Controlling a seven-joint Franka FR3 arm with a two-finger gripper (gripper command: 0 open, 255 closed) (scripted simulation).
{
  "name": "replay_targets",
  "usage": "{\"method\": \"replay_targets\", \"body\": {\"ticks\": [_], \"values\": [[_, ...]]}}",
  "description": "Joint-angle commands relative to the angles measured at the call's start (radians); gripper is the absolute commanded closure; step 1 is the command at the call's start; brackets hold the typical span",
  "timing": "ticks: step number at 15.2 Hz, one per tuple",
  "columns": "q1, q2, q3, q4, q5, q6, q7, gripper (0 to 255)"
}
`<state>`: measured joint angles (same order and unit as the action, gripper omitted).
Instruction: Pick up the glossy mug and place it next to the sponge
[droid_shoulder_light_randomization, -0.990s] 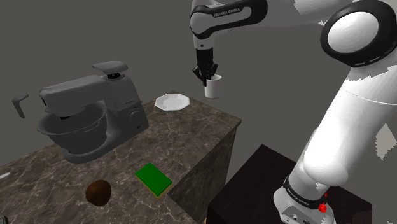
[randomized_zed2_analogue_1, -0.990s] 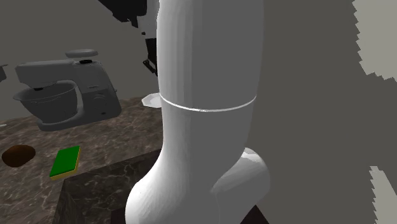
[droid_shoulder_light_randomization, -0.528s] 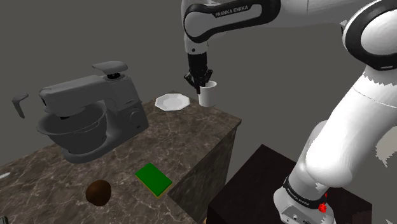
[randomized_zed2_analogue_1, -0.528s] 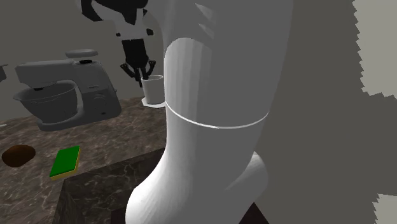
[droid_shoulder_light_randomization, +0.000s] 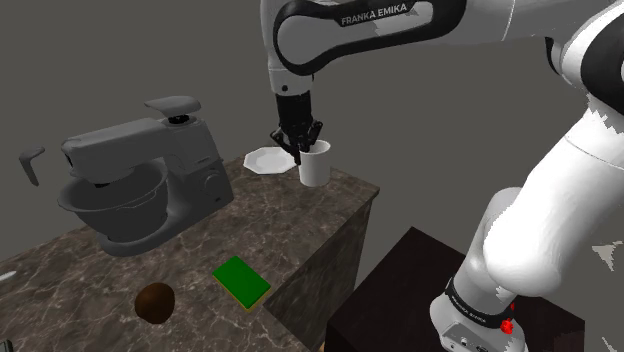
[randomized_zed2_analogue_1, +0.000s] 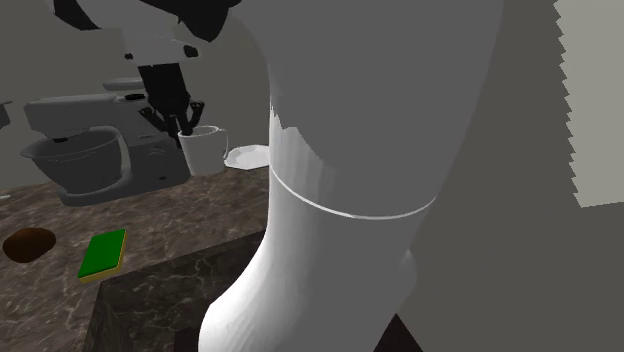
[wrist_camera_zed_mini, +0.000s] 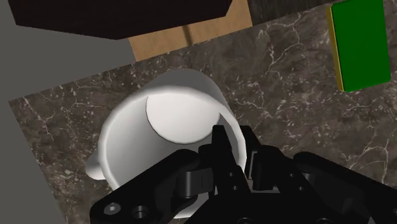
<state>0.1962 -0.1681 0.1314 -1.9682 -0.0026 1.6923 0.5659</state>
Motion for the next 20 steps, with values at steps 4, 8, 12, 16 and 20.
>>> {"method": "replay_targets", "body": {"ticks": [4,8,12,16,20], "values": [[0.054,-0.002,0.072,-0.001,0.026,-0.001,0.121,255],[0.082,0.006,0.11,-0.003,0.038,0.01,0.184,255],[0.083,0.01,0.112,-0.053,0.038,0.064,0.185,255],[0.084,0.018,0.114,-0.099,0.037,0.117,0.186,255],[0.084,0.029,0.115,-0.142,0.035,0.171,0.188,255]]}}
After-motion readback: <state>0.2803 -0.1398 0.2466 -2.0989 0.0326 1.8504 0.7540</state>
